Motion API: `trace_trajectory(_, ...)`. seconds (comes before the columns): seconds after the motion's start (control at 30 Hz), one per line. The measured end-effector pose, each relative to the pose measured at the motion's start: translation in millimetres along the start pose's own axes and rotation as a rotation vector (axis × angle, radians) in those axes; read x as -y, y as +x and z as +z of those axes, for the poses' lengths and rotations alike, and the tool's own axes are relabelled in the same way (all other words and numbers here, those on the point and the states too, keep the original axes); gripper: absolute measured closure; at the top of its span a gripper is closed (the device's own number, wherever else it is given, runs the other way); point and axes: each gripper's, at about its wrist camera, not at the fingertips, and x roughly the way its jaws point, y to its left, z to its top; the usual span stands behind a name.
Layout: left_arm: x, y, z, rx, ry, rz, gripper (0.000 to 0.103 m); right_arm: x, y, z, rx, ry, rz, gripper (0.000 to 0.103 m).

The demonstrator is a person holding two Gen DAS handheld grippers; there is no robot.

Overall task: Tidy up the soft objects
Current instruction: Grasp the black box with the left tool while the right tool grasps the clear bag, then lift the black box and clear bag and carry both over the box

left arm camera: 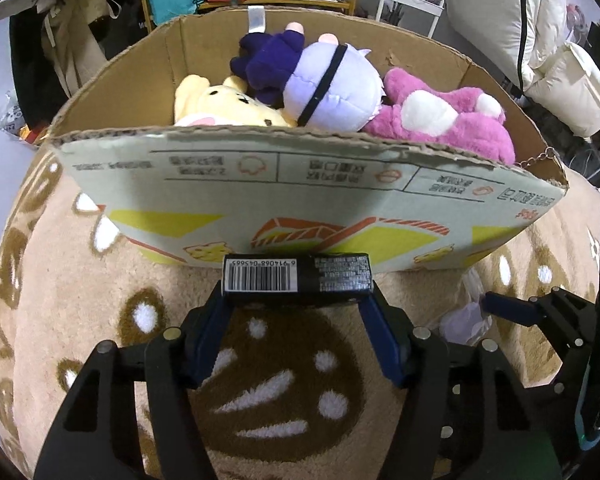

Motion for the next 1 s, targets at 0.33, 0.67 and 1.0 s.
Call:
trace_trajectory(0.33, -14, -38, -12, 0.085, -0.040, 0.045, 0.040, 15, -35, -21, 0.107, 0.048, 0.022, 0.023)
trace_trajectory(0.67, -17, -84, -25, 0.191, -0.047, 0.125, 0.040, 26, -99, -28, 0.275, 0.091, 0.042, 0.023)
trace_trajectory(1.0, -8, -128, -39, 0.330, -0.019, 0.174, 0.040, 21, -134, -1, 0.482, 0.090, 0.045, 0.023)
